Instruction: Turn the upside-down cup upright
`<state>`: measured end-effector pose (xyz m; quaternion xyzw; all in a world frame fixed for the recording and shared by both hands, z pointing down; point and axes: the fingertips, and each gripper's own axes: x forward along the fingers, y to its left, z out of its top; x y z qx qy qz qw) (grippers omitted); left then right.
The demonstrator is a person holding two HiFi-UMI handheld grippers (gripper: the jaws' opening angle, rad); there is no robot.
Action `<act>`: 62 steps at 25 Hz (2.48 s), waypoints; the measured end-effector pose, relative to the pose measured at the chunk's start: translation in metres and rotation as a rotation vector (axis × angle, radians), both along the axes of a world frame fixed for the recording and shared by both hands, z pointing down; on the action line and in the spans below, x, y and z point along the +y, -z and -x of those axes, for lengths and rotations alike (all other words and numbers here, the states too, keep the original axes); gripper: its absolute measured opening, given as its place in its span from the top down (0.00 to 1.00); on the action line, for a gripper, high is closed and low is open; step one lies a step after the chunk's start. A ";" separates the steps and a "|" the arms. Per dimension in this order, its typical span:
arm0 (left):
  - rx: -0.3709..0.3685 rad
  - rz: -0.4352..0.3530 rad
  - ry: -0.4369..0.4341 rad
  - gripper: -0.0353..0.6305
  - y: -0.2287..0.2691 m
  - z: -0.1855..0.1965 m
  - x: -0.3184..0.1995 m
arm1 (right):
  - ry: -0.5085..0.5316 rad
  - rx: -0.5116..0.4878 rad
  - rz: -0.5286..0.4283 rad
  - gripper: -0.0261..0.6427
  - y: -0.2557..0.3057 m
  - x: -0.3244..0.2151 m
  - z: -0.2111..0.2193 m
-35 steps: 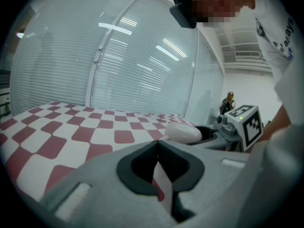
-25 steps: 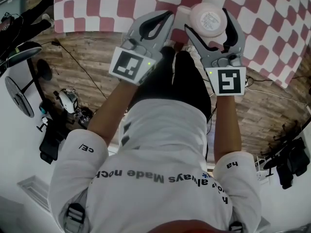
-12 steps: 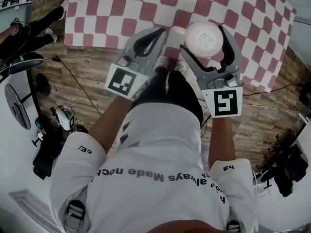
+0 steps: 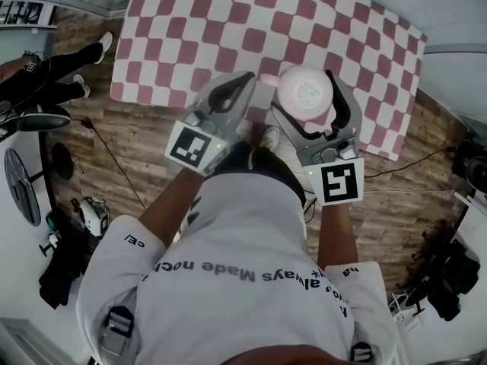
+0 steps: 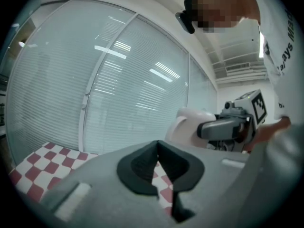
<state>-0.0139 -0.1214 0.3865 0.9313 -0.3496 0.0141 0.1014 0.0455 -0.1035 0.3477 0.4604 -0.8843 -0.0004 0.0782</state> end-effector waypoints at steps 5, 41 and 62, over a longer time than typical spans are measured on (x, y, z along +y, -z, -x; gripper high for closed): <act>0.003 -0.019 -0.020 0.94 0.030 -0.001 0.008 | 0.008 0.015 -0.017 0.31 0.037 0.009 0.004; 0.030 -0.073 -0.063 0.94 0.090 -0.009 0.025 | -0.052 -0.937 0.359 0.31 0.067 0.010 -0.068; 0.068 -0.081 -0.243 0.75 0.089 -0.019 0.065 | -0.058 -1.477 0.563 0.31 0.034 0.014 -0.072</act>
